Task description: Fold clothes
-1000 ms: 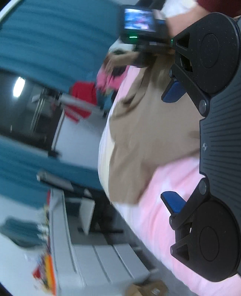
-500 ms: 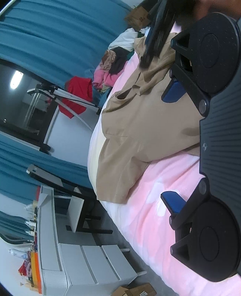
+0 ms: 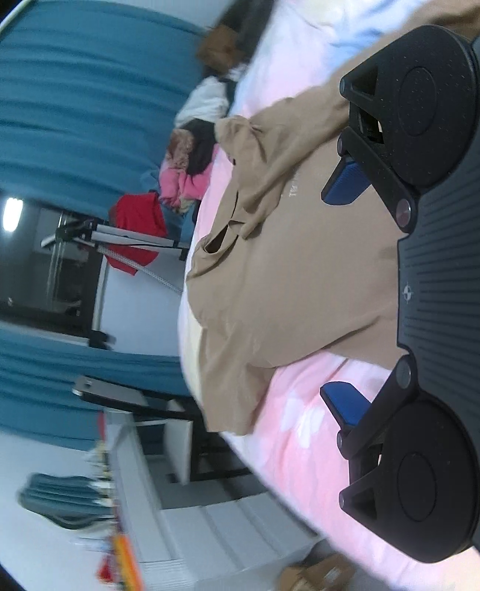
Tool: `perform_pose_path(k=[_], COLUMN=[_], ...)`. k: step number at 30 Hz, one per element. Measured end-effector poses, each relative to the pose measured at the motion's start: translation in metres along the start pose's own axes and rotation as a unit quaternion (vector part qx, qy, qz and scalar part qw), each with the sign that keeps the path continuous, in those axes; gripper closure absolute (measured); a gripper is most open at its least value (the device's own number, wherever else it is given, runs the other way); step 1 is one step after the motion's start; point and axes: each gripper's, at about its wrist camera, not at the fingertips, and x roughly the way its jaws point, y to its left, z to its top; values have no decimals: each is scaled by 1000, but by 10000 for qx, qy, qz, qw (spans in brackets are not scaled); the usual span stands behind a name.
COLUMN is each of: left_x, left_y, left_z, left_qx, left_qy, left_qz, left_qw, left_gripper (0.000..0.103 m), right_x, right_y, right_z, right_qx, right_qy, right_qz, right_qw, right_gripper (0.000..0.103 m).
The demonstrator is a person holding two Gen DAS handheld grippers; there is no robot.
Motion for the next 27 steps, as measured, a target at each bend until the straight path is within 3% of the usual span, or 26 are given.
perform_pose_path(k=[5, 10, 13, 17, 21, 27], left_x=[-6, -12, -17, -14, 0, 16], left_y=[-18, -51, -80, -122, -158, -187], left_z=[-8, -17, -23, -38, -57, -86], left_qx=[151, -45, -179, -486, -958, -1100], left_qy=[171, 514, 692, 1164, 1690, 2323], left_qz=[-147, -826, -1428, -2256, -2945, -3337], left_qw=[9996, 9952, 9872, 9660, 9357, 9070], left_gripper=[1, 3, 4, 12, 28, 45], right_x=[-23, -34, -38, -38, -30, -22], right_y=[-41, -69, -87, -110, -129, -147], right_z=[5, 5, 3, -3, -10, -21], right_qx=[598, 754, 975, 1258, 1470, 1802], right_qy=[-320, -716, -858, -951, -854, -631], right_qz=[-353, -820, -1077, -1370, -1628, -1679], right_qw=[9971, 9912, 9857, 9779, 9719, 9671], right_gripper=[18, 18, 18, 18, 18, 18])
